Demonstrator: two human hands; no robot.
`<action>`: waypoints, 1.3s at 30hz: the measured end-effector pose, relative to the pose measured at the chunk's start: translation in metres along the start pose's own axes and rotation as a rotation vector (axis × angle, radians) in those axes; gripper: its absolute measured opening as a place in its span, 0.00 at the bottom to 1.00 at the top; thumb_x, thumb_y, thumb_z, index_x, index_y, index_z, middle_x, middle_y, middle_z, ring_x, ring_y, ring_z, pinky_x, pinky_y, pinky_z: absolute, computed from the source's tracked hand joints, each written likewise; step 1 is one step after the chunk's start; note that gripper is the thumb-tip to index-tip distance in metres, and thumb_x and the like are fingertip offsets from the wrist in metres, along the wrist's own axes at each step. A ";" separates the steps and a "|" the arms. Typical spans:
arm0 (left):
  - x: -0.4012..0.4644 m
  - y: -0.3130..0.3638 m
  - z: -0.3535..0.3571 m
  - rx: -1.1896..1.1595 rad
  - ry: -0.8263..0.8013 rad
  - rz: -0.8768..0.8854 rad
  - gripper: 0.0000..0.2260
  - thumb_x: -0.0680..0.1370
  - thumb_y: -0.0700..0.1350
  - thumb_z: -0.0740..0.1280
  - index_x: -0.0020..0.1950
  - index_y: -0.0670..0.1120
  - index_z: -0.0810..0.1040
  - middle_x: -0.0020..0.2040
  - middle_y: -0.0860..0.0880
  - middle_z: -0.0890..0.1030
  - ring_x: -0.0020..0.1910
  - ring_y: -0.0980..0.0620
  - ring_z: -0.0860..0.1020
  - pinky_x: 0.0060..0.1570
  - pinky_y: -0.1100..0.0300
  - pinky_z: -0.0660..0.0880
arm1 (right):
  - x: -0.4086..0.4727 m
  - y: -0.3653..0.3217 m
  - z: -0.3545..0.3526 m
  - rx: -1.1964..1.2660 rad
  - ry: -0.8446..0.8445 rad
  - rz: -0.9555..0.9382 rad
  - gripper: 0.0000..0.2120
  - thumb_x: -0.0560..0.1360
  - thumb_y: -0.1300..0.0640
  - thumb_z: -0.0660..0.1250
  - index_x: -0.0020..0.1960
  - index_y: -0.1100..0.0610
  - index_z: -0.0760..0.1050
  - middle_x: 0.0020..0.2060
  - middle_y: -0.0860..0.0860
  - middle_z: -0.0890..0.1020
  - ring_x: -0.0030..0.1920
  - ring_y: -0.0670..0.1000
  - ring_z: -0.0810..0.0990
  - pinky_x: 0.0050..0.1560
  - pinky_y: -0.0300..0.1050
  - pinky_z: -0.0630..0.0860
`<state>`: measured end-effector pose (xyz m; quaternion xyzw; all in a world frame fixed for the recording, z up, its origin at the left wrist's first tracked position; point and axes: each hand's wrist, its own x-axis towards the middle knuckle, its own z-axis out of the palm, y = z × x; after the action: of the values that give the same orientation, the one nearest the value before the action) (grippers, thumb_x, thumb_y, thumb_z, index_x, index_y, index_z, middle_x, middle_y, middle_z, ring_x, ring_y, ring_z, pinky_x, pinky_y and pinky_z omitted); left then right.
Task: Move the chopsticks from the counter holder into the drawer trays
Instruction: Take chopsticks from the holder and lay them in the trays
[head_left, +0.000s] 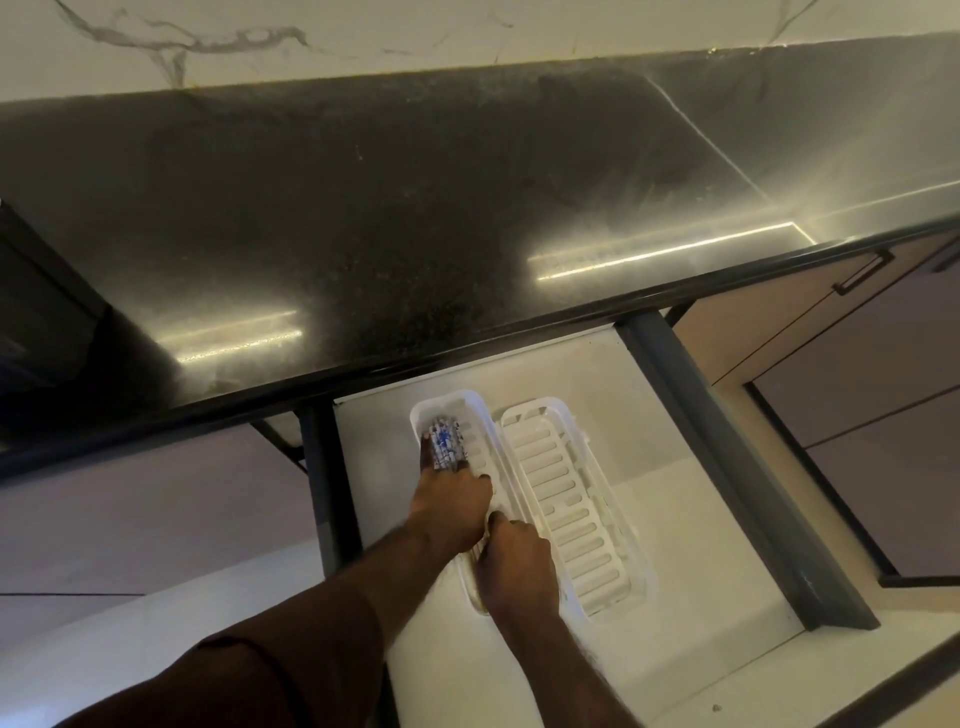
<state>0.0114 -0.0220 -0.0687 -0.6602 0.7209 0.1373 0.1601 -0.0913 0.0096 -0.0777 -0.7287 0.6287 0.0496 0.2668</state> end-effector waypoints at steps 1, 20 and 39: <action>0.000 0.000 0.000 -0.018 -0.003 0.012 0.15 0.81 0.49 0.57 0.64 0.45 0.74 0.61 0.44 0.78 0.66 0.42 0.72 0.71 0.35 0.37 | -0.001 0.001 -0.001 -0.008 -0.002 0.001 0.14 0.78 0.57 0.65 0.63 0.53 0.74 0.56 0.50 0.82 0.52 0.51 0.81 0.55 0.42 0.76; -0.068 -0.095 -0.164 -0.584 0.549 0.042 0.19 0.80 0.48 0.62 0.71 0.48 0.70 0.64 0.46 0.79 0.59 0.50 0.79 0.57 0.57 0.73 | -0.014 -0.116 -0.193 0.247 0.440 -0.071 0.10 0.77 0.51 0.68 0.56 0.54 0.78 0.45 0.52 0.83 0.46 0.51 0.82 0.44 0.39 0.76; -0.244 -0.435 -0.217 -0.786 1.216 -0.199 0.12 0.75 0.43 0.72 0.58 0.45 0.82 0.51 0.49 0.85 0.46 0.59 0.83 0.47 0.66 0.79 | -0.054 -0.489 -0.163 0.331 0.576 -0.605 0.07 0.77 0.54 0.67 0.55 0.51 0.80 0.46 0.46 0.85 0.41 0.38 0.78 0.39 0.22 0.67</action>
<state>0.4528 0.0715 0.2352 -0.6909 0.5165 -0.0201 -0.5055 0.3157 0.0170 0.2431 -0.8115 0.4352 -0.3367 0.1965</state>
